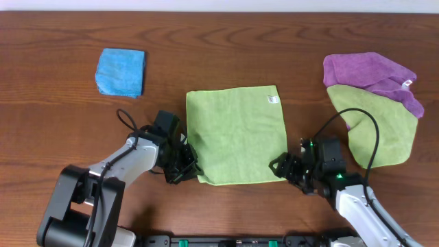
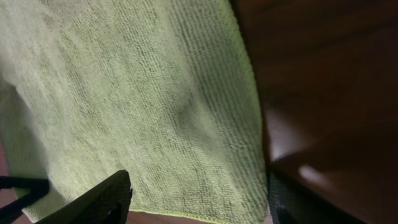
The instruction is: Fold the cloth
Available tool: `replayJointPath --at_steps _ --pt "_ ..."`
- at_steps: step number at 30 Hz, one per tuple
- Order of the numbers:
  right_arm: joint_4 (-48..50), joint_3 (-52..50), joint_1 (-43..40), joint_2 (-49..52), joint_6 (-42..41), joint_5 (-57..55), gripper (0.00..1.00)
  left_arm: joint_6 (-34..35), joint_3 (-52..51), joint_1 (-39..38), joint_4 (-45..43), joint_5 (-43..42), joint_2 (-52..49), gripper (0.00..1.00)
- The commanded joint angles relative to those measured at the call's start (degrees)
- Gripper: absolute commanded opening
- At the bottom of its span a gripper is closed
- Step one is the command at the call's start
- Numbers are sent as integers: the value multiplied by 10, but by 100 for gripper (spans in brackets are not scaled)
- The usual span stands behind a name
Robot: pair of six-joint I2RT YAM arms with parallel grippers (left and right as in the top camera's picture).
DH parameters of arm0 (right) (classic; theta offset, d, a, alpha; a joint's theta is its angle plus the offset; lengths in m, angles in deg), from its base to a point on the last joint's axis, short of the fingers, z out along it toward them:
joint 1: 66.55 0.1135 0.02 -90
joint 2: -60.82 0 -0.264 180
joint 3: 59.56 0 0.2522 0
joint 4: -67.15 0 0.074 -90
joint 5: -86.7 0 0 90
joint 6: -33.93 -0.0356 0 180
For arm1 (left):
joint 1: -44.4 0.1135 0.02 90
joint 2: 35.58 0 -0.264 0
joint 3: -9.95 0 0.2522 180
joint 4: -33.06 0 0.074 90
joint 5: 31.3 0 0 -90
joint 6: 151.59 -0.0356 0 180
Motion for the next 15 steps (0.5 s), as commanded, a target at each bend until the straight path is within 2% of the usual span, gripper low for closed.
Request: replayJointPath --at_steps 1,5,7,8,9,15 --pt "8 -15 14 25 -14 -3 70 -13 -4 3 3 -1 0 6" --pt "27 -14 21 56 -14 -3 61 -13 -4 3 4 -4 0 6" --pt "28 -14 21 62 -11 -3 46 -13 -4 3 4 -5 0 6" --pt "28 -14 21 61 0 -3 26 -13 -4 4 6 -5 0 6" --pt "27 -14 21 59 2 -2 1 -13 -3 7 9 -5 0 6" --pt "21 -14 21 27 2 19 1 -82 -3 62 63 -15 17 6"
